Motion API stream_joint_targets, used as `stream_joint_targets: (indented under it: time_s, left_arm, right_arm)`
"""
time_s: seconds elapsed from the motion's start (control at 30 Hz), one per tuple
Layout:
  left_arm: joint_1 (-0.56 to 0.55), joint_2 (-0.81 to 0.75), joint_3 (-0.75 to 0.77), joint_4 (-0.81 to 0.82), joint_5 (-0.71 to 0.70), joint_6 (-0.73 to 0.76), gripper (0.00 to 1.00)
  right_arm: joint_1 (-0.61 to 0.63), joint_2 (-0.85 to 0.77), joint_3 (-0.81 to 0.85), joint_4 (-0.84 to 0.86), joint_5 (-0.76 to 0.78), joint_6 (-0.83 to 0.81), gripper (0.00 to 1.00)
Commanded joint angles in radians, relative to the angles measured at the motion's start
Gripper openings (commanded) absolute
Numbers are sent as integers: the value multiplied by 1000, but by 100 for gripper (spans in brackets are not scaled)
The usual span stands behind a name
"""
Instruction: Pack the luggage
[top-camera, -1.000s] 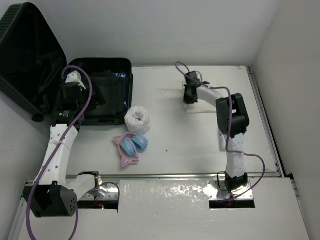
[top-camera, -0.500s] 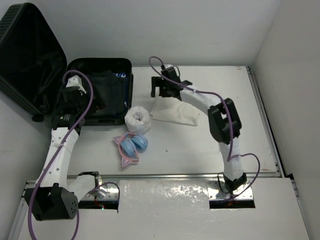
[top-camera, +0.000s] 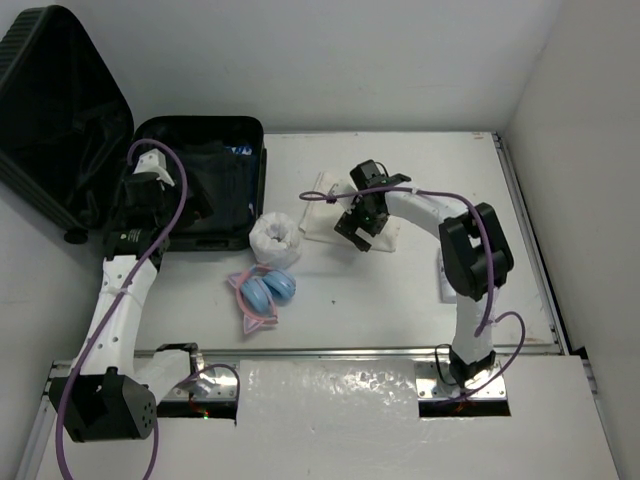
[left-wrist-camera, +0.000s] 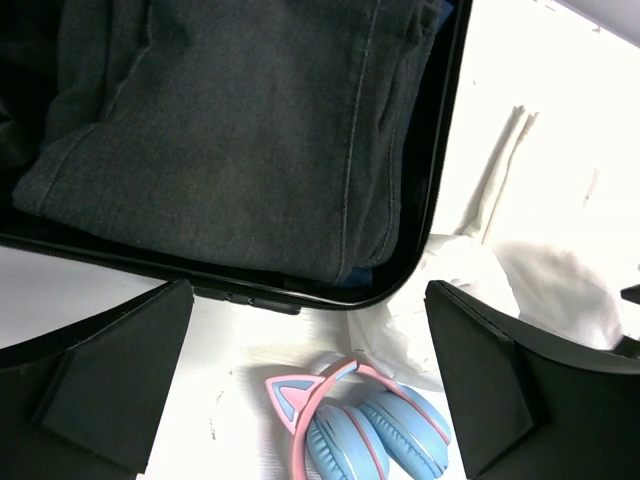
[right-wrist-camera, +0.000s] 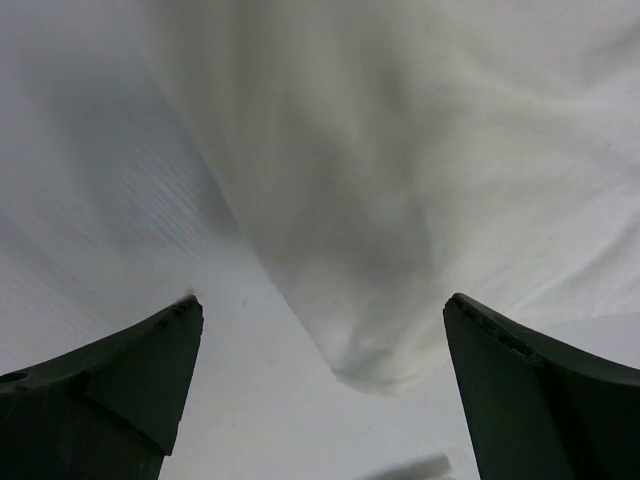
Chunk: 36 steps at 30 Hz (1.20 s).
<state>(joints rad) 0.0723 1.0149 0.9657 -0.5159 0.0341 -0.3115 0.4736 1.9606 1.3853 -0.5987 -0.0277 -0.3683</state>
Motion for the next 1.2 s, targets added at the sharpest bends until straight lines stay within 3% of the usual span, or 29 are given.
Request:
stream_joint_targets:
  time_s: [0.0,0.23,0.33,0.37,0.47,0.5,0.57,0.6,0.7,0.77,0.8,0.9,0.93,1.0,1.17]
  left_arm:
    - [9,-13,-9,51,32,18,100]
    - [11,-9,-13,57,50,20,100]
    - [11,-3,-12,57,52,17,100]
    - [9,-2,-13,57,56,15,100]
    - [7,-1,-12,60,56,-3,100]
    - [6,-1,-7,62,53,-9,100]
    - [-17,2,10,60,55,-27,100]
    - [-29,4,16,56,55,-31,100]
    - [-71,4,37,51,40,-52,100]
    - [-145,4,54,50,12,-83,100]
    - [-175,4,59,51,-2,-98,100]
    - [-325,33,80,71,-81,-172,100]
    - [-359,42,82,79,-91,-222,100]
    - [-426,70,64,141,-82,-324,100]
    - [-563,163,1,307,-85,-510,100]
  right_arm:
    - [-26,50,54,-108,-17,-132,97]
    - [-26,127,30,-10,18,-152,89]
    - [-26,156,37,3,25,-141,70]
    - [-26,161,21,13,32,-139,56]
    - [-26,167,-2,33,71,-116,38]
    - [-26,169,0,34,75,-86,25]
    - [-26,161,-20,48,68,-54,21]
    - [-26,138,-32,60,58,-9,13]
    - [-36,83,-87,125,-7,108,0]
    - [-55,60,-107,158,-102,201,0]
    - [-76,46,-120,175,-132,327,0]
    - [-137,-35,-231,347,-278,670,0]
    - [-144,-76,-273,478,-334,740,0]
    - [-144,-110,-330,533,-356,852,0]
    - [-145,-193,-365,591,-344,956,0]
